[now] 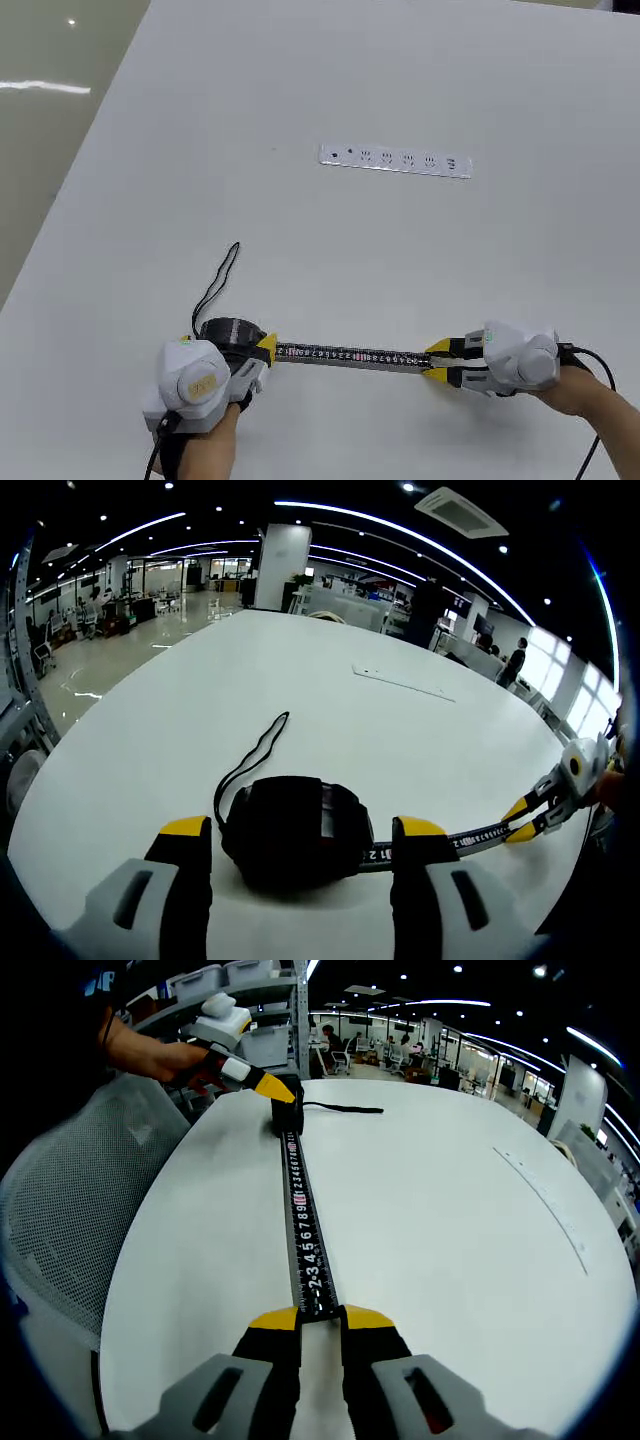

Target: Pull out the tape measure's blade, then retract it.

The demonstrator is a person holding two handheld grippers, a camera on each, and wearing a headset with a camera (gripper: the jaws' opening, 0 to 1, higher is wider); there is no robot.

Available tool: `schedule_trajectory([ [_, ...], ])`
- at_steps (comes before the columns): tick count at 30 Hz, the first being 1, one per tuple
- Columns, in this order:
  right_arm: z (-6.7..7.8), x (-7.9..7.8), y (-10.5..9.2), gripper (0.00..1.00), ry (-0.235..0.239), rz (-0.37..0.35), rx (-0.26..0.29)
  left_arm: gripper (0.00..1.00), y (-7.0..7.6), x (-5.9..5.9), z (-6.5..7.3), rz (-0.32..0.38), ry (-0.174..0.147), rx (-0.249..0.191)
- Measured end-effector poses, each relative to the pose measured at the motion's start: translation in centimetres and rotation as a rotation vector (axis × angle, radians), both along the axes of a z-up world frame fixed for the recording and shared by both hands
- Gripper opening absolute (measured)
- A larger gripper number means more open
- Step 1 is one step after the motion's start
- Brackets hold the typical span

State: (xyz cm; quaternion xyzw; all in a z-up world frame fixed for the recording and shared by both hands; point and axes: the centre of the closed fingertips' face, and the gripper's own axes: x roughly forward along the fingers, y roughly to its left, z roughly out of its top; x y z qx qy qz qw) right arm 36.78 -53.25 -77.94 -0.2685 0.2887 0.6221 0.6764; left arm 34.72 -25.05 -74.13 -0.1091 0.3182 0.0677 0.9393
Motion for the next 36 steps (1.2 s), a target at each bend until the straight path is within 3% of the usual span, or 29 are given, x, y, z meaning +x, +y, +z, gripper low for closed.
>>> schedule_trajectory([
  [2,-0.05,0.04,-0.05,0.13,-0.001,-0.003,0.000,0.69,-0.01,0.03,-0.09,0.006,-0.004,0.025],
  [6,0.11,-0.02,-0.02,0.13,-0.004,-0.005,-0.002,0.68,0.34,0.31,0.01,0.036,-0.018,0.031],
  [12,0.04,0.01,-0.07,0.13,-0.005,-0.008,-0.003,0.63,0.36,0.57,-0.22,0.064,-0.011,0.018],
  [15,0.06,-0.01,-0.06,0.13,-0.006,-0.008,-0.004,0.63,0.39,0.53,-0.42,0.057,-0.006,0.040],
  [36,0.17,0.06,-0.16,0.12,-0.007,-0.016,-0.001,0.62,0.44,0.47,-0.65,0.090,0.010,0.064],
])
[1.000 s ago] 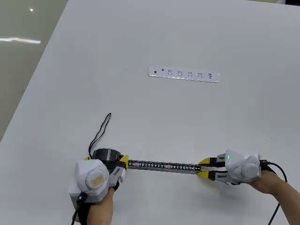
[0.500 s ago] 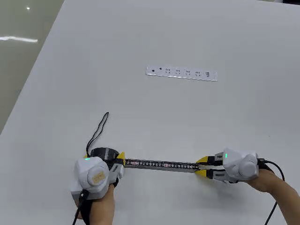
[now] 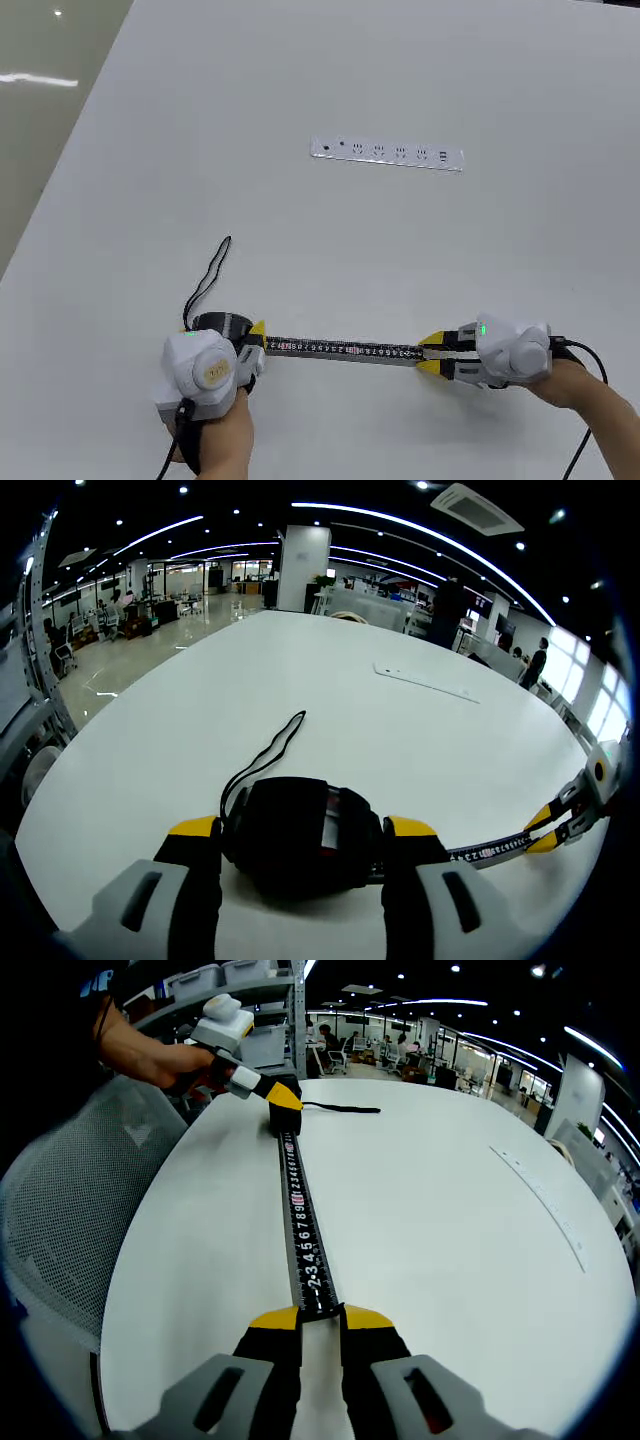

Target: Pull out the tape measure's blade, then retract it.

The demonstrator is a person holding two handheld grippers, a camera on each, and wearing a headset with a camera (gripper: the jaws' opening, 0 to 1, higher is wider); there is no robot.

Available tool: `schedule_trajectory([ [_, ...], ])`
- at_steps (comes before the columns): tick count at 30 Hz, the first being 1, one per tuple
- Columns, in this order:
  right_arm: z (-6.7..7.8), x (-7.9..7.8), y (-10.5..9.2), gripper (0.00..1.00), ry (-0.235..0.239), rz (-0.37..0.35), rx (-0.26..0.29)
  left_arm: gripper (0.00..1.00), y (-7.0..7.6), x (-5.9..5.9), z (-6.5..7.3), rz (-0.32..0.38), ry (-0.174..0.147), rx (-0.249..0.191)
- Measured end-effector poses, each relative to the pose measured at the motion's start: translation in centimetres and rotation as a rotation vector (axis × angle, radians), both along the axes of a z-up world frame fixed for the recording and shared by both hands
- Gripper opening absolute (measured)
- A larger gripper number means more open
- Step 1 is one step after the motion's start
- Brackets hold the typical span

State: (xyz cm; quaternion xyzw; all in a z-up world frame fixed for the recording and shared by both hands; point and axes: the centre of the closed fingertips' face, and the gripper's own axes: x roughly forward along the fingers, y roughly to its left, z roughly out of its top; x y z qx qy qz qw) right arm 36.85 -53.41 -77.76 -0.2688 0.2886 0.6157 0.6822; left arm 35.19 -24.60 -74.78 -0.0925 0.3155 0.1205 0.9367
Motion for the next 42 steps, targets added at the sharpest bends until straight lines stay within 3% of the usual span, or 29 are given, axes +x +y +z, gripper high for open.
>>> schedule_trajectory([
  [42,0.5,0.2,1.0,0.12,-0.005,0.005,0.002,0.61,0.0,0.0,0.0,-0.022,-0.005,0.011],
])
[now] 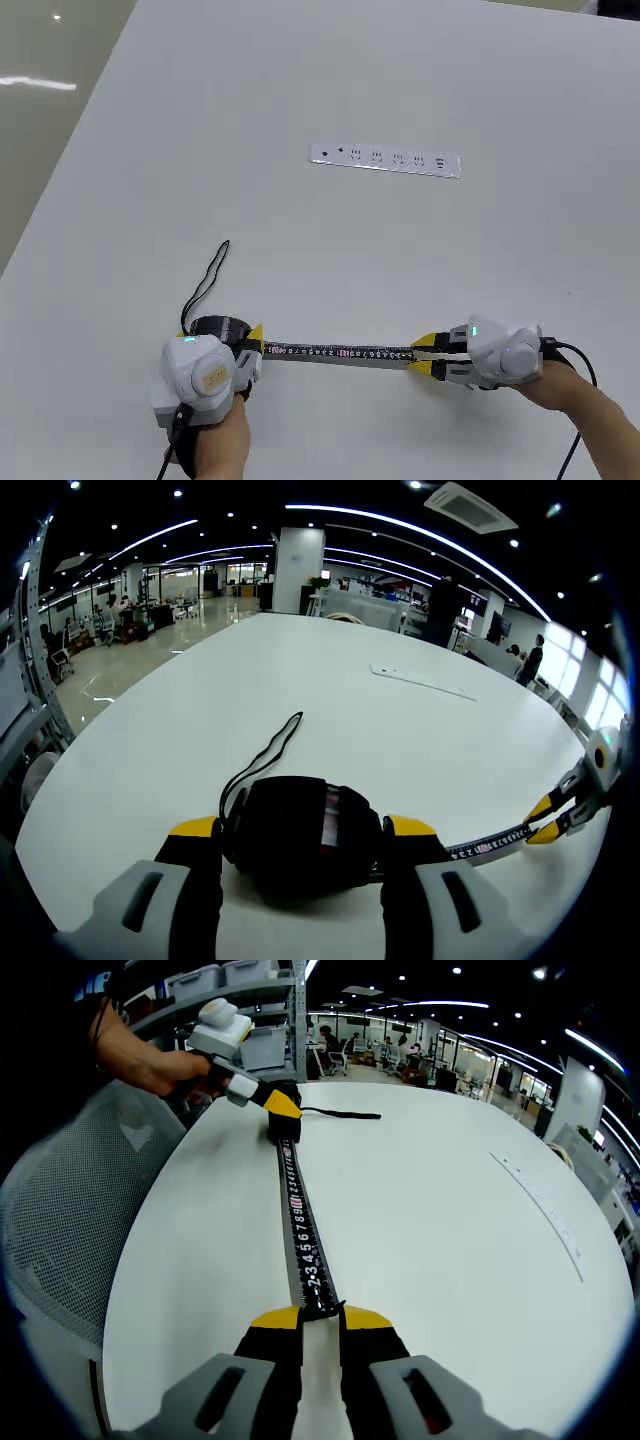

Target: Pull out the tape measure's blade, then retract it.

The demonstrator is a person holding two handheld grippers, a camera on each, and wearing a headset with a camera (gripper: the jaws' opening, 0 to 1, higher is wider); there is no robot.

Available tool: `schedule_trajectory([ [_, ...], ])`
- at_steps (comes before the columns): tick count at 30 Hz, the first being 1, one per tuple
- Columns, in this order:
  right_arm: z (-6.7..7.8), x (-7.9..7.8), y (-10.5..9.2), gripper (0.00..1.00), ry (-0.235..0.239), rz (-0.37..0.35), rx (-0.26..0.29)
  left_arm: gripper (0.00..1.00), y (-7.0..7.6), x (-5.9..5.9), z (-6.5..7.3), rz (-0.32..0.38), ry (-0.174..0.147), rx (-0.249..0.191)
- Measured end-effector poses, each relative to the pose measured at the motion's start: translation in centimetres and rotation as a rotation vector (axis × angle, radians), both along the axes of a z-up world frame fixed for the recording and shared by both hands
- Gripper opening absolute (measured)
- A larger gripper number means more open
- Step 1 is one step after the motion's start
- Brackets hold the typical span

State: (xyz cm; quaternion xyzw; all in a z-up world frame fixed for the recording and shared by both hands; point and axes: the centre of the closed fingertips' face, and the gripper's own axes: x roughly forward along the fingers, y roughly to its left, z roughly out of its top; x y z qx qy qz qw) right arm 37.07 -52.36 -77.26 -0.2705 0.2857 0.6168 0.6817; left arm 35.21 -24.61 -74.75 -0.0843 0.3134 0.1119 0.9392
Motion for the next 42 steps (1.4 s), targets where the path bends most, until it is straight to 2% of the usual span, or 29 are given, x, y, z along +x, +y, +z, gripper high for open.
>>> schedule_trajectory([
  [12,0.3,0.0,0.7,0.12,-0.004,0.004,0.005,0.62,0.0,0.0,-0.1,-0.002,0.004,0.013],
  [24,0.4,0.0,1.0,0.12,-0.005,0.008,0.008,0.63,-0.1,-0.1,-0.2,-0.023,0.011,0.052],
  [42,0.5,0.0,1.5,0.12,-0.011,0.012,0.008,0.62,-0.1,-0.1,-0.3,-0.017,0.016,0.041],
])
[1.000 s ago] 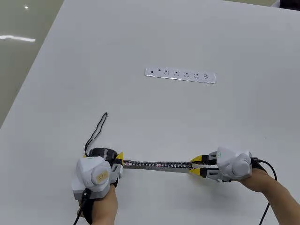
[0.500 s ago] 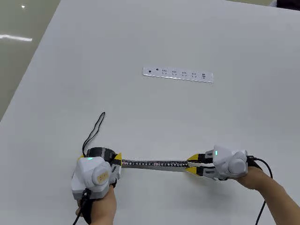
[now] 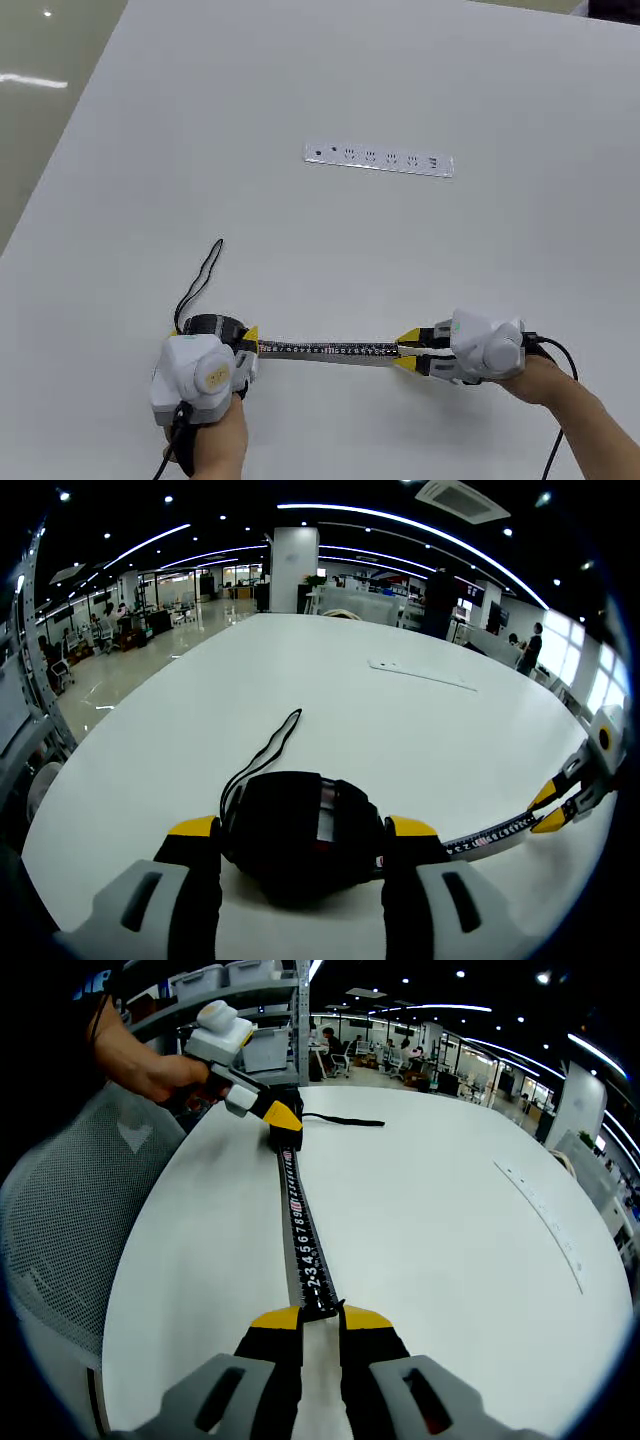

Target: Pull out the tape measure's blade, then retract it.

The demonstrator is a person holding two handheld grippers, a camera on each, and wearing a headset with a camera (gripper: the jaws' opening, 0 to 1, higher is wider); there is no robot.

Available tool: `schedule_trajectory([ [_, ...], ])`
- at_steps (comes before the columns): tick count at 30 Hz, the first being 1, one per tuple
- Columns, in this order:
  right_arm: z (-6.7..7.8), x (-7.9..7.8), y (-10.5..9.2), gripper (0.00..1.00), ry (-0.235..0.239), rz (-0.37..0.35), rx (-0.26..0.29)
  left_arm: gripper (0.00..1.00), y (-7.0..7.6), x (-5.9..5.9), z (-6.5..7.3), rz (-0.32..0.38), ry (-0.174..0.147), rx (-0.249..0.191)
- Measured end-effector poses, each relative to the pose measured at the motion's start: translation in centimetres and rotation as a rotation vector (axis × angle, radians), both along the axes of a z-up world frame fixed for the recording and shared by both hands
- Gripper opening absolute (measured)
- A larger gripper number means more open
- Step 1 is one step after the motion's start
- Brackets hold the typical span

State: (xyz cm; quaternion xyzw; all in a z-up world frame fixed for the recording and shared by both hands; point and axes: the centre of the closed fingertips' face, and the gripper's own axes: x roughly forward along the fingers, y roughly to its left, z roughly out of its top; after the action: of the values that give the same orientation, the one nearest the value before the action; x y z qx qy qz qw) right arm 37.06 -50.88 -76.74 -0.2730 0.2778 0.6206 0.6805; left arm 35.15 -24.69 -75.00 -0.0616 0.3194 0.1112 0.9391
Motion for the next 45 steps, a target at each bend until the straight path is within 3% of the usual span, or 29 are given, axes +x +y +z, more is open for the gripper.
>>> schedule_trajectory([
  [45,0.3,0.3,2.3,0.11,-0.014,0.007,0.030,0.62,0.0,0.0,0.0,-0.013,0.003,-0.004],
])
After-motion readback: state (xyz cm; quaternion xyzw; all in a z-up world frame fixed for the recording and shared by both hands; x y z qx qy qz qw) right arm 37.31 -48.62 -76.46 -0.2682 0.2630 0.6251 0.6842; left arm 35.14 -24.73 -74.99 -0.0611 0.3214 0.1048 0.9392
